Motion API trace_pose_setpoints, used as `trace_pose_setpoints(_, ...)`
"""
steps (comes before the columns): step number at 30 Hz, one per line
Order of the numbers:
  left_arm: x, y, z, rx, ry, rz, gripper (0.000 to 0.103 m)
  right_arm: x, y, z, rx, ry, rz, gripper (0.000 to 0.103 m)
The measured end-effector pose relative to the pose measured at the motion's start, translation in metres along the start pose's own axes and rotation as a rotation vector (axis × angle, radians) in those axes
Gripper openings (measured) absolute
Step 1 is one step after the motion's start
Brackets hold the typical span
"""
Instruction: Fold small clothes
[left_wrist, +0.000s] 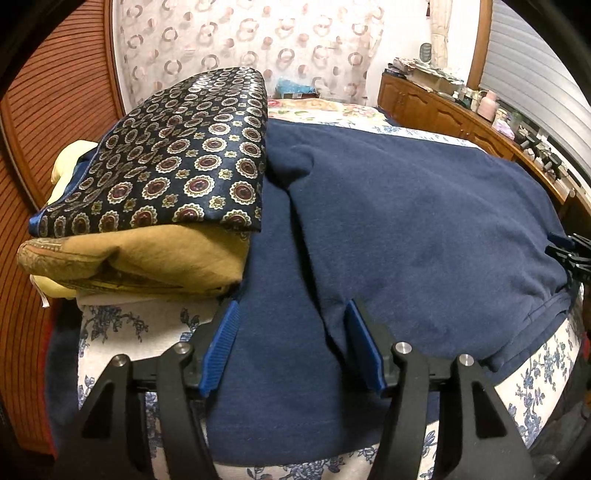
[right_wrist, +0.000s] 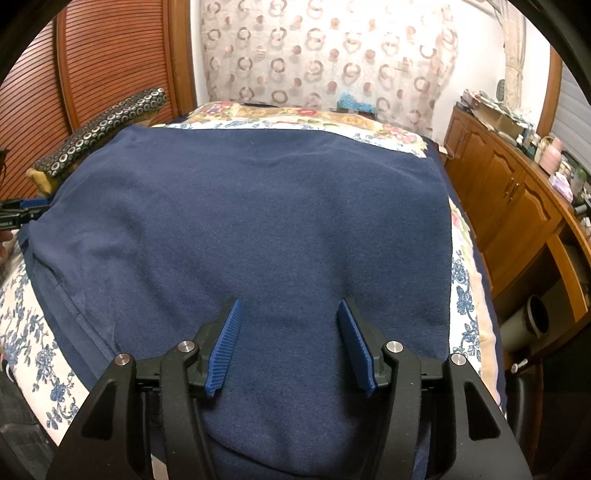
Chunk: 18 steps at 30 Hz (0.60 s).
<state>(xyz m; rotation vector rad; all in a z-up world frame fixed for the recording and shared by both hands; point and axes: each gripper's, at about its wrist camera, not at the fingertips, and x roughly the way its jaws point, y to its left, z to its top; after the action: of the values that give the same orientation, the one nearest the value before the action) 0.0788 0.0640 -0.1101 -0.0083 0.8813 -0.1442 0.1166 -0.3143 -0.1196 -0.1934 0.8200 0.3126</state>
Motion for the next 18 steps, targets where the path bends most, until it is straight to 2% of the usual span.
trace_pose_setpoints(8, -0.0017, -0.003, -0.0017, 0.005, 0.006, 0.013, 0.061, 0.0005, 0.001, 0.0004, 0.001, 0.0, 0.0, 0.057)
trace_pose_setpoints(14, -0.0053, 0.0005, 0.0009, -0.007, 0.024, -0.017, 0.061, 0.0005, 0.001, 0.0004, 0.001, 0.0, 0.0, 0.057)
trace_pose_setpoints(18, -0.0068, -0.0029, -0.0034, 0.016, 0.016, 0.019, 0.062, 0.0005, 0.0008, 0.0002, 0.001, 0.0, 0.0, 0.057)
